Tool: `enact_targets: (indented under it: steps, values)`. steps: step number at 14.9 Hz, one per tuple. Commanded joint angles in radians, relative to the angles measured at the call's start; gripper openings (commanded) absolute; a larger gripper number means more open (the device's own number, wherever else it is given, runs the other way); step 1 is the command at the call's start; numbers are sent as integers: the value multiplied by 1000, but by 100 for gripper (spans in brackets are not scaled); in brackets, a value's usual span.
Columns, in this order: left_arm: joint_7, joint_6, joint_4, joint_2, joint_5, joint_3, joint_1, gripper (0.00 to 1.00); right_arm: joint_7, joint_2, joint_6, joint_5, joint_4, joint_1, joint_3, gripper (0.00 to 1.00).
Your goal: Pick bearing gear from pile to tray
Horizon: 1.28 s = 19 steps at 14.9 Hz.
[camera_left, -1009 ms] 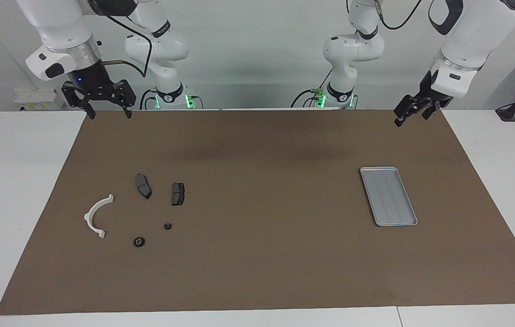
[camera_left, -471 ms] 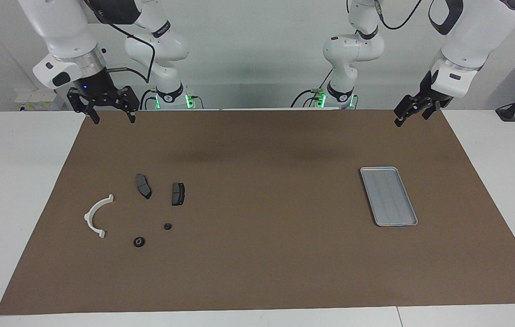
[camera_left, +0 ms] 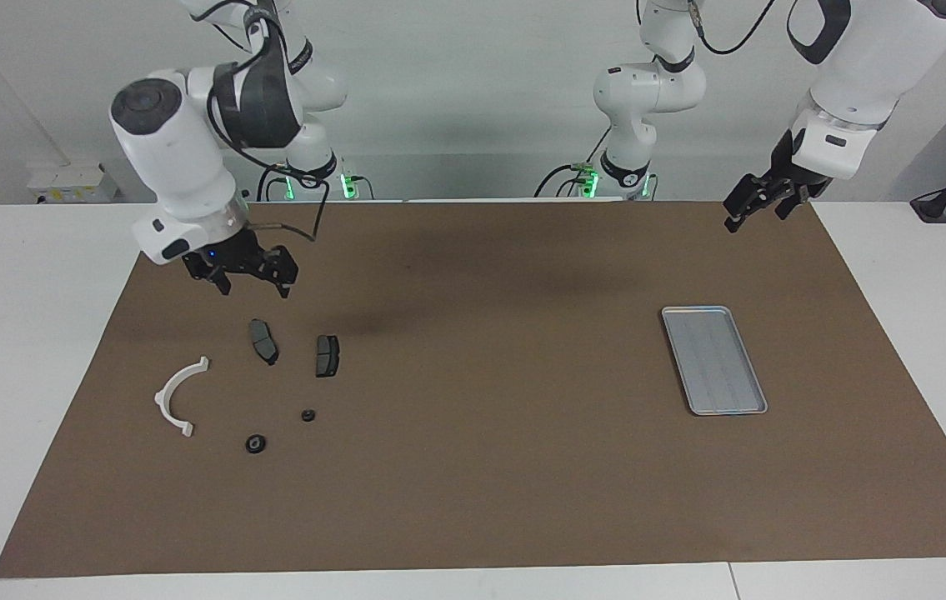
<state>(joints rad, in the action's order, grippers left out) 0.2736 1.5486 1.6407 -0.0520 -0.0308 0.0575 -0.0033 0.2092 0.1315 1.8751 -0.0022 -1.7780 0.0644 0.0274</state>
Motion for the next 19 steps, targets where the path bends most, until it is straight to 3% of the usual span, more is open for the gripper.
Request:
enact_targets:
  steps: [1, 7, 9, 14, 19]
  values:
    - [-4, -13, 13, -17, -11, 5, 11, 100, 61, 135, 125, -36, 15, 17, 3, 100]
    - [-4, -13, 13, -17, -11, 5, 11, 100, 122, 324, 311, -65, 54, 18, 2, 100]
    - [-4, -13, 13, -17, -11, 5, 11, 100, 139, 368, 315, -67, 86, 20, 2, 100]
    - [-4, -13, 13, -17, -11, 5, 11, 100, 147, 431, 383, -107, 98, 20, 3, 100]
    - [-4, -13, 13, -17, -11, 5, 11, 100, 159, 431, 366, -105, 112, 21, 3, 100]
